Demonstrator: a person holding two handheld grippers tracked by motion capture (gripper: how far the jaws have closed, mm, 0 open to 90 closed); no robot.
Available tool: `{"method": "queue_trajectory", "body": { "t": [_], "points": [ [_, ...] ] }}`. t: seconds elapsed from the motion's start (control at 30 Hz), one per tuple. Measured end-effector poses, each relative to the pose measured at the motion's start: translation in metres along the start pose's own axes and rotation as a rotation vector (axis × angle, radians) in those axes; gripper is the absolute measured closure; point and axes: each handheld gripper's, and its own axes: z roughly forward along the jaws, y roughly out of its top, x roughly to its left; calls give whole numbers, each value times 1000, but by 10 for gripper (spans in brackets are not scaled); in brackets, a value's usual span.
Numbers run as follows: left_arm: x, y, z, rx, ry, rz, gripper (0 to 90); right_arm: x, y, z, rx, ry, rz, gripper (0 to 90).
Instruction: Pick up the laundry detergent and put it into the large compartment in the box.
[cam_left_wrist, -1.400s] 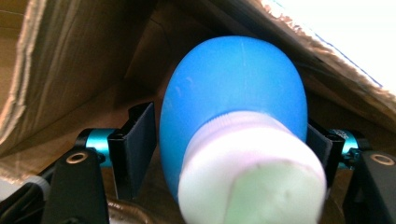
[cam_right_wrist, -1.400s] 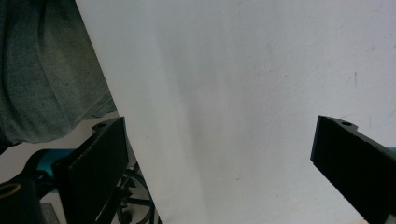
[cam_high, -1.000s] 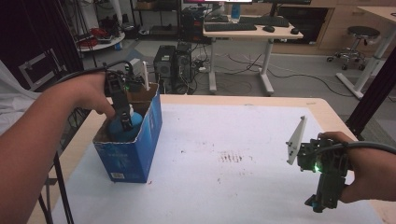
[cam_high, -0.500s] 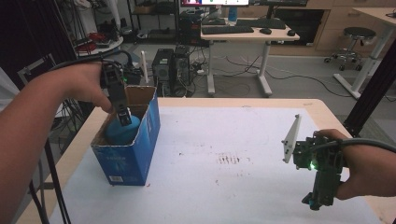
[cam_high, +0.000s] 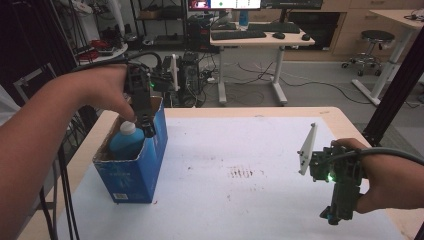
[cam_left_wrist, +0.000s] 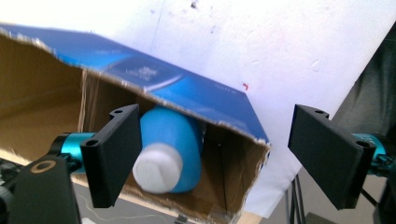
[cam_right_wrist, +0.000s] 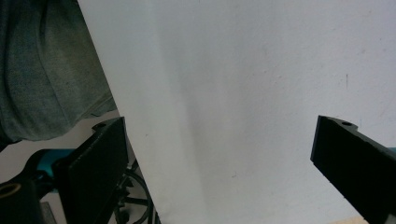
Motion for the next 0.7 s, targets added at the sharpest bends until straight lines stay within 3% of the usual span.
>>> {"method": "queue_trajectory", "body": {
  "t": [0.1,0.3,0.7],
  "points": [
    [-4,7,-1,-15,-19,31,143,0,-1,0,1,0,1,35],
    [-9,20,2,-37,10,74,69,-1,-1,1,4,3,5,35],
    [-22,45,19,-4,-28,186,67,-8,4,-2,18,16,-5,35]
  ]
}}
